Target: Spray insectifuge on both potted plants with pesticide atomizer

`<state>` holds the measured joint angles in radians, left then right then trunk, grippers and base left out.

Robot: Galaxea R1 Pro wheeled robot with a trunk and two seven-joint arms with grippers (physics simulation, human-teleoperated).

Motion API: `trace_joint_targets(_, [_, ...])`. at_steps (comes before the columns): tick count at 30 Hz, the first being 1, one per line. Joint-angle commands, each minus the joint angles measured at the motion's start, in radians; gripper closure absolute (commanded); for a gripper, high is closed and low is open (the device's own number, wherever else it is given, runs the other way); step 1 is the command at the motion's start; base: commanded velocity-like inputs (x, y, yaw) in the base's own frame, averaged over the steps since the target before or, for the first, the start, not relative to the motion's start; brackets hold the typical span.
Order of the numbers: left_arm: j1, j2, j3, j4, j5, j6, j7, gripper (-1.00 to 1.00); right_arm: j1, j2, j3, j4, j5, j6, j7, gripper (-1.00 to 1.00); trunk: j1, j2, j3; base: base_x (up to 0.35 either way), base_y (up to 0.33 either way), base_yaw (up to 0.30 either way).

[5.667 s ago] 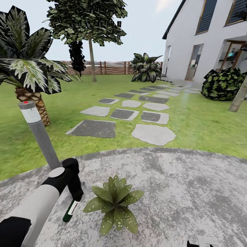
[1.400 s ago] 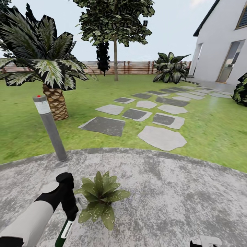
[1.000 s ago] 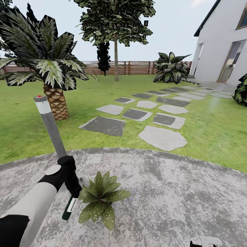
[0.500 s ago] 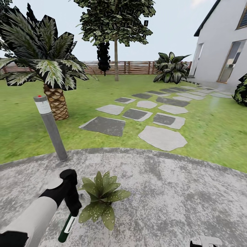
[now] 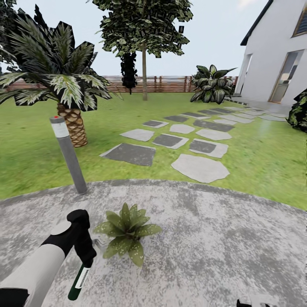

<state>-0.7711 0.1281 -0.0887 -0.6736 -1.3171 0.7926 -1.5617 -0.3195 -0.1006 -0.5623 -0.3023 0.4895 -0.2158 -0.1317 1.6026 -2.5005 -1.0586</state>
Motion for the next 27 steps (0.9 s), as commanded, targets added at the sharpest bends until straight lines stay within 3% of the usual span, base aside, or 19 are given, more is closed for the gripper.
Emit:
trace_joint_targets(1, [0.000, 0.000, -0.004, -0.001, -0.005, 0.011, -0.009, 1.00, -0.001, 0.000, -0.008, 0.002, 0.010, -0.005, -0.002, -1.00, -0.001, 0.000, -0.001, -0.336, 0.000, 0.000])
trace_joint_targets(18, [-0.007, -0.001, -0.003, -0.001, -0.001, 0.013, -0.009, 1.00, -0.001, 0.005, -0.007, -0.001, 0.006, -0.005, -0.002, -1.00, -0.001, 0.000, -0.001, -0.333, -0.009, 0.000])
trace_joint_targets(24, [-0.007, -0.002, 0.002, -0.001, 0.001, 0.011, -0.009, 1.00, -0.001, 0.005, -0.007, 0.002, 0.010, -0.004, 0.003, -1.00, -0.001, 0.000, -0.001, -0.336, 0.118, 0.000])
trace_joint_targets(27, [-0.007, 0.004, 0.009, -0.001, 0.026, 0.004, -0.009, 1.00, -0.001, 0.006, 0.006, 0.002, 0.013, -0.004, 0.006, -1.00, -0.001, 0.000, -0.001, -0.324, 0.157, 0.000])
